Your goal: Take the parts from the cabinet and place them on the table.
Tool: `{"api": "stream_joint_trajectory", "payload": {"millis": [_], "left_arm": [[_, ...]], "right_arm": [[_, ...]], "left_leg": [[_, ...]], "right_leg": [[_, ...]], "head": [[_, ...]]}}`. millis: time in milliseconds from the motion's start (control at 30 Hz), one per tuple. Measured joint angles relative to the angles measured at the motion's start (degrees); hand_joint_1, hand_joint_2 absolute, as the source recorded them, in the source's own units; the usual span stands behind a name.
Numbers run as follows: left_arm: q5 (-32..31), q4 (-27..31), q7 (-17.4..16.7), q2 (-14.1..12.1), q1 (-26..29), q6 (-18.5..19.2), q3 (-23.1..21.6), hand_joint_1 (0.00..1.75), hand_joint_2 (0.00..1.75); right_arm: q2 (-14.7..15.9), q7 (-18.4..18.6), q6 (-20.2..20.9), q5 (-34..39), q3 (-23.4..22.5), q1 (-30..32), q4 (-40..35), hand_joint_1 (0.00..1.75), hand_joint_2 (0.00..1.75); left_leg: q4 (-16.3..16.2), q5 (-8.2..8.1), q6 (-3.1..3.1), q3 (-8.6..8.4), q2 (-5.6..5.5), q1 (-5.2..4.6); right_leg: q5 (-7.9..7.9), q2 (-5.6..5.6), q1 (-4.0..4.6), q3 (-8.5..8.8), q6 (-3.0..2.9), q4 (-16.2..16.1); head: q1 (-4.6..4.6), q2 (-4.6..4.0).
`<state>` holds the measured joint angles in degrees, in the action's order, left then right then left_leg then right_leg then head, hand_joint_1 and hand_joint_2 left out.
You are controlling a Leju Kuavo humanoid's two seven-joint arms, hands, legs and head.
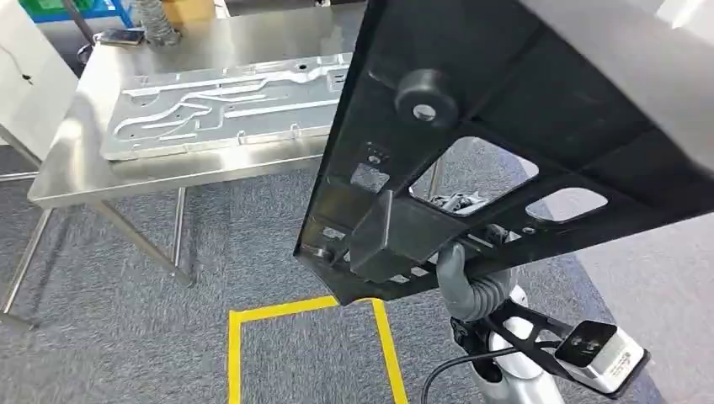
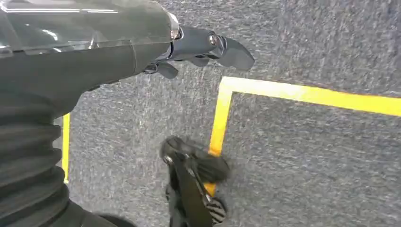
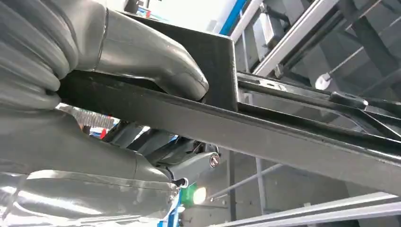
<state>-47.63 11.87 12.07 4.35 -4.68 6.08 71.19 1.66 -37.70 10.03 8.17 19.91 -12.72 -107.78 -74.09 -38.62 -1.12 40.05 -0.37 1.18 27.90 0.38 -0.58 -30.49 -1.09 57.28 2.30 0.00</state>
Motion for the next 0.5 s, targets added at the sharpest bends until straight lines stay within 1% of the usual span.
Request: {"api": "stream_joint_trajectory", "payload": {"millis": [33,67,100,133,167,200,233,267,300,333,367,400,433,467,500], "left_arm": [[0.0,0.0,0.0,0.0,0.0,0.0,0.0,0.00,1.75],[0.0,0.0,0.0,0.0,0.0,0.0,0.0,0.00,1.75],[0.0,0.0,0.0,0.0,0.2,0.0,0.0,0.00,1.75],[0.0,0.0,0.0,-0.1,0.4,0.0,0.0,0.00,1.75],[0.0,0.0,-0.1,-0.1,0.6,0.0,0.0,0.00,1.75],[0.0,0.0,-0.1,-0.1,0.6,-0.1,0.1,0.00,1.75],[0.0,0.0,-0.1,-0.1,0.4,-0.1,0.1,0.00,1.75],[0.1,0.0,-0.2,0.0,0.1,-0.1,0.2,0.00,1.75],[0.1,0.0,-0.2,0.1,-0.2,-0.1,0.2,0.00,1.75],[0.1,0.0,-0.2,0.1,-0.3,-0.1,0.2,0.00,1.75],[0.1,0.0,-0.2,0.1,-0.2,-0.1,0.3,0.00,1.75],[0.1,0.0,-0.2,0.1,-0.2,-0.1,0.3,0.00,1.75],[0.1,0.0,-0.2,0.1,-0.2,-0.1,0.4,0.00,1.75],[0.1,0.0,-0.3,0.1,-0.1,-0.1,0.5,0.00,1.75],[0.1,0.0,-0.3,0.1,-0.2,-0.1,0.5,0.00,1.75]], "right_arm": [[0.0,0.0,0.1,0.0,0.0,0.0,0.0,1.75,1.75],[0.0,0.0,0.1,0.0,0.0,0.0,0.0,1.75,1.75],[0.0,0.0,0.1,0.0,0.0,0.0,0.0,1.75,1.75],[0.0,0.0,0.1,0.0,-0.1,-0.1,0.2,1.75,1.75],[0.0,0.2,0.2,-0.1,-0.1,0.0,0.4,1.75,1.75],[-0.1,0.7,0.3,-0.7,-0.1,-0.1,0.4,1.75,1.75],[-0.2,1.3,0.1,-1.5,-0.2,-0.2,0.5,1.75,1.75],[-0.2,1.5,-0.3,-2.4,-0.3,-0.5,0.5,1.75,1.75],[-0.2,1.7,-0.7,-3.2,-0.5,-0.6,0.6,1.75,1.75],[-0.2,1.7,-0.7,-3.3,-0.6,-0.7,0.6,1.75,1.75],[-0.2,2.0,-0.7,-3.3,-0.7,-0.8,0.6,1.75,1.75],[-0.2,2.2,-0.8,-3.5,-0.8,-0.8,0.7,1.75,1.75],[-0.2,2.4,-0.7,-3.8,-0.9,-0.8,0.8,1.75,1.75],[-0.2,2.4,-0.7,-3.9,-0.9,-0.8,0.9,1.75,1.75],[-0.2,2.5,-0.7,-3.9,-1.0,-0.8,1.0,1.75,1.75]], "left_leg": [[2.8,1.00,0.39,-0.01,0.00,-0.11],[6.5,4.13,0.70,-0.40,0.00,-0.24],[10.5,9.55,1.40,-0.78,0.04,-0.57],[14.5,16.68,1.98,-0.29,0.11,-1.02],[14.3,16.31,2.01,-0.47,-0.10,-1.08],[14.3,16.89,2.09,-1.10,-0.30,-1.23],[14.8,16.35,2.41,-1.33,-0.47,-0.94],[14.9,16.31,2.61,-2.17,-0.76,-0.93],[15.2,16.14,2.87,-2.81,-0.87,-0.66],[15.2,15.79,3.22,-3.29,-0.94,-0.65],[15.2,15.45,3.40,-3.69,-0.97,-0.64],[15.2,14.92,3.43,-4.16,-1.00,-0.65],[15.2,14.34,3.43,-4.71,-1.04,-0.68],[15.2,13.79,3.40,-5.33,-1.13,-0.67],[15.2,13.23,3.39,-6.01,-1.25,-0.68]], "right_leg": [[0.84,0.03,0.14,1.12,0.01,0.0],[1.62,0.01,0.29,2.22,0.06,0.0],[2.40,-0.06,0.40,3.01,0.11,-0.1],[3.22,0.01,0.70,3.51,0.31,0.4],[3.85,0.49,0.80,3.65,0.83,0.2],[4.32,0.38,0.79,4.24,1.18,-0.2],[4.06,0.39,0.82,4.73,1.44,0.4],[3.71,0.31,0.82,4.67,1.72,0.9],[3.22,0.21,0.57,3.51,2.02,3.3],[3.06,0.15,0.58,1.55,2.27,6.7],[4.10,0.14,0.49,-1.05,2.58,10.6],[6.37,0.12,0.30,-3.88,2.84,14.3],[8.87,0.10,0.23,-6.45,3.03,17.1],[10.50,0.04,0.23,-8.07,3.08,17.9],[10.45,-0.01,0.23,-8.67,3.03,16.9]], "head": [[0.00,0.00],[0.00,0.00],[-0.02,0.00],[-0.02,0.00],[-0.02,0.00],[0.00,0.00],[-0.02,0.00],[0.00,0.00],[0.00,0.00],[-0.02,0.00],[-0.02,0.00],[0.00,0.00],[-0.02,0.00],[-0.02,0.00],[-0.02,0.00]]}}
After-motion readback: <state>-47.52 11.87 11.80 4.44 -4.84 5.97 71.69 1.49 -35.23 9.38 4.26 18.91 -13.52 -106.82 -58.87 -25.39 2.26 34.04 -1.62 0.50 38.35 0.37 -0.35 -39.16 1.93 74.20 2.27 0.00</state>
